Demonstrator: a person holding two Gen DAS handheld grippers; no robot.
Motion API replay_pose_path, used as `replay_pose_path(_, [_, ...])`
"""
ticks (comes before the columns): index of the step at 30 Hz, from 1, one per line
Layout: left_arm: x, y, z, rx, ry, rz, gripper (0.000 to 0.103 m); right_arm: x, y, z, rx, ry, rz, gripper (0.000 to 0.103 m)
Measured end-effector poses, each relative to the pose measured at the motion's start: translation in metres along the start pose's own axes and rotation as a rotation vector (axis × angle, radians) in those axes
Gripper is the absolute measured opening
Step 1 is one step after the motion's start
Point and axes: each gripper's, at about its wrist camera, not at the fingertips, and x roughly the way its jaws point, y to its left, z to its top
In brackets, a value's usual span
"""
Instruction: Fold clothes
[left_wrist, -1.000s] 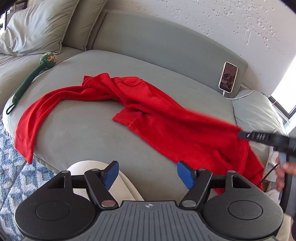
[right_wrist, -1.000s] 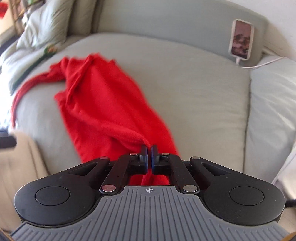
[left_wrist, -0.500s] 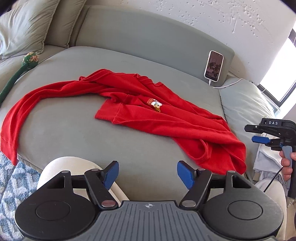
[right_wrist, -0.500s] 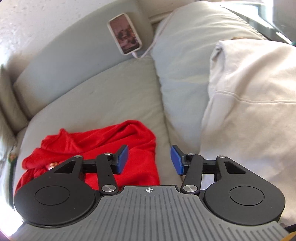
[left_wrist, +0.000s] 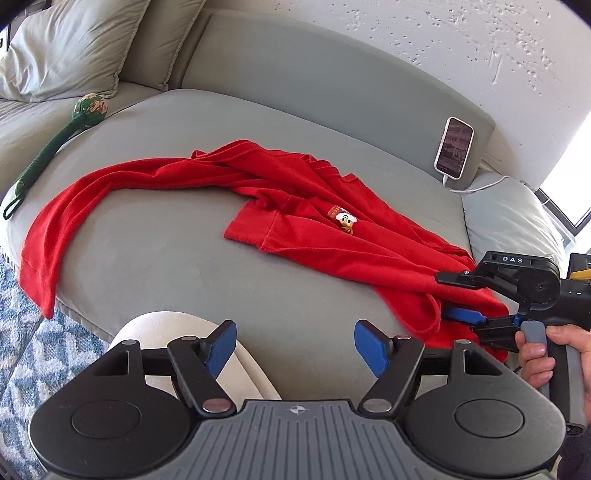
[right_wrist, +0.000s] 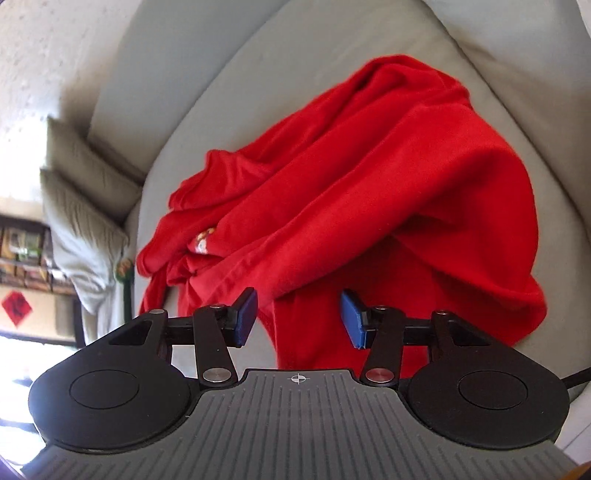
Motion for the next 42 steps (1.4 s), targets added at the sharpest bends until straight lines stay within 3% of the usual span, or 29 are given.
replay_pose_path(4, [-0.001, 0.0, -0.001, 0.011, -0.002, 0.003, 0.07, 0.003, 0.009, 0.001, -0.004, -0.161, 0.017, 0.046])
replay_pose_path(6, [0.0, 0.0, -0.001, 0.008, 0.002, 0.006, 0.07, 0.007, 0.022, 0.002, -0.067, -0.192, 0.005, 0.042])
replay_pose_path(7, [0.001, 0.0, -0.001, 0.007, 0.004, 0.008, 0.07, 0.011, 0.031, 0.001, -0.119, -0.188, -0.017, 0.032])
replay_pose_path(8, [0.0, 0.0, -0.001, 0.007, 0.004, 0.01, 0.07, 0.017, 0.04, 0.0, -0.181, -0.175, -0.045, 0.011])
replay_pose_path(9, [0.0, -0.001, -0.001, 0.009, 0.002, 0.011, 0.07, 0.021, 0.047, -0.003, -0.239, -0.164, -0.07, 0.004])
replay_pose_path(13, [-0.003, -0.005, 0.0, 0.024, -0.003, 0.015, 0.07, 0.017, 0.076, -0.021, -0.454, -0.144, -0.083, 0.004])
replay_pose_path(17, [-0.007, -0.009, 0.002, 0.04, -0.021, 0.015, 0.07, -0.033, 0.104, -0.027, -0.675, -0.198, 0.064, 0.003])
replay_pose_path(19, [-0.01, -0.011, 0.002, 0.039, -0.031, 0.009, 0.07, -0.079, 0.096, -0.006, -0.578, -0.322, 0.218, 0.003])
replay_pose_path(21, [-0.012, -0.013, 0.002, 0.034, -0.035, -0.004, 0.07, -0.132, 0.052, 0.021, -0.259, -0.574, 0.368, 0.003])
replay_pose_path(22, [-0.012, -0.014, 0.001, 0.033, -0.032, -0.013, 0.07, -0.153, 0.02, 0.031, -0.038, -0.708, 0.397, 0.006])
replay_pose_path(24, [-0.01, -0.018, 0.0, 0.039, -0.019, -0.026, 0.07, -0.178, -0.044, 0.045, 0.371, -0.835, 0.302, 0.029])
replay_pose_path(25, [-0.008, -0.02, -0.001, 0.045, -0.014, -0.028, 0.07, -0.186, -0.061, 0.046, 0.448, -0.843, 0.242, 0.054])
replay_pose_path(28, [-0.003, -0.026, -0.001, 0.052, 0.006, -0.032, 0.07, -0.199, -0.076, 0.041, 0.394, -0.783, 0.088, 0.06])
replay_pose_path(29, [-0.002, -0.027, -0.001, 0.052, 0.011, -0.037, 0.07, -0.201, -0.074, 0.036, 0.34, -0.76, 0.052, 0.069])
replay_pose_path(31, [-0.001, -0.03, -0.001, 0.054, 0.013, -0.042, 0.07, -0.197, -0.057, 0.025, 0.184, -0.707, 0.008, 0.075])
replay_pose_path(36, [-0.004, -0.027, -0.003, 0.045, 0.007, -0.034, 0.07, -0.16, -0.022, 0.008, -0.074, -0.51, -0.017, 0.075])
replay_pose_path(41, [-0.004, -0.01, -0.002, -0.009, 0.007, -0.019, 0.07, -0.121, -0.019, 0.017, -0.094, -0.386, -0.025, 0.055])
replay_pose_path(42, [-0.002, -0.007, -0.001, -0.021, 0.011, -0.019, 0.07, -0.113, -0.015, 0.022, -0.106, -0.371, -0.025, 0.055])
